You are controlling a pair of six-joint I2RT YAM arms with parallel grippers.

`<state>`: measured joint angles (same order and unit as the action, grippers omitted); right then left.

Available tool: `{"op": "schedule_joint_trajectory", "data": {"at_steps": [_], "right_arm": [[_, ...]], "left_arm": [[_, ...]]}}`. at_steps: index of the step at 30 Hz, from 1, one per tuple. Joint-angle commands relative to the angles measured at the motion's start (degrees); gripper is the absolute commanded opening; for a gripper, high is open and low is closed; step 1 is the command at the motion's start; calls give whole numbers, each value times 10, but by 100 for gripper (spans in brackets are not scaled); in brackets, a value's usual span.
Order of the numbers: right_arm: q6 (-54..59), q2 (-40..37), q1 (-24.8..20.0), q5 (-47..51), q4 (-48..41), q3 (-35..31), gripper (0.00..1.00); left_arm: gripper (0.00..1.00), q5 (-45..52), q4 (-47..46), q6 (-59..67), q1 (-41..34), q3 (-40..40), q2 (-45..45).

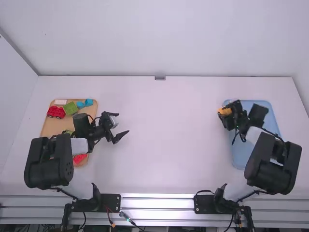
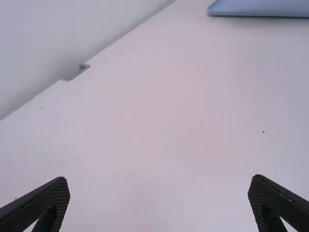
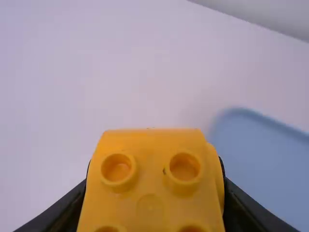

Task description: Assemble lego blocks to make yellow taxi

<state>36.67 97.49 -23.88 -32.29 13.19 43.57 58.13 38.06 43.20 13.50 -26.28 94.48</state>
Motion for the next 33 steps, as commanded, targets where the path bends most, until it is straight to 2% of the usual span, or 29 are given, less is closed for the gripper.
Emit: {"op": "schedule_joint_trajectory", "data": {"at_steps": [1,3,7,13,15,17,19,20,24,28,32,33], "right_arm": [[-45,13,-39,14,14,-13,48],[-70,24,-60,34,31,-12,52],[-101,63,-95,70,66,-12,52],[-135,118,-102,97,103,-11,53],[-146,128,-99,120,110,-11,57],[-146,130,-98,131,108,-11,69],[-147,129,-98,127,111,-11,96],[-154,126,-97,127,111,-11,99],[-174,102,-90,135,92,-11,99],[-182,43,-76,167,42,-11,99],[-224,-31,-41,226,-7,-11,99],[-234,-56,-26,238,-22,-11,99]], "left_arm": [[99,-28,1,-49,-4,3,-9],[99,-26,-1,-49,-2,2,-9],[99,-25,-2,-49,-2,-4,-9],[99,-21,0,-49,-7,-9,-9],[99,-23,0,-49,-7,-8,-8],[99,-23,-1,-50,-7,-9,-9],[99,-23,2,-66,-7,-9,-8],[99,-23,1,-77,-7,-11,-9],[99,-48,-14,-126,-7,-25,-9],[99,-105,-33,-190,-21,-49,-9],[99,-172,-35,-241,-54,-67,-15],[99,-220,-36,-266,-72,-72,-25]]}}
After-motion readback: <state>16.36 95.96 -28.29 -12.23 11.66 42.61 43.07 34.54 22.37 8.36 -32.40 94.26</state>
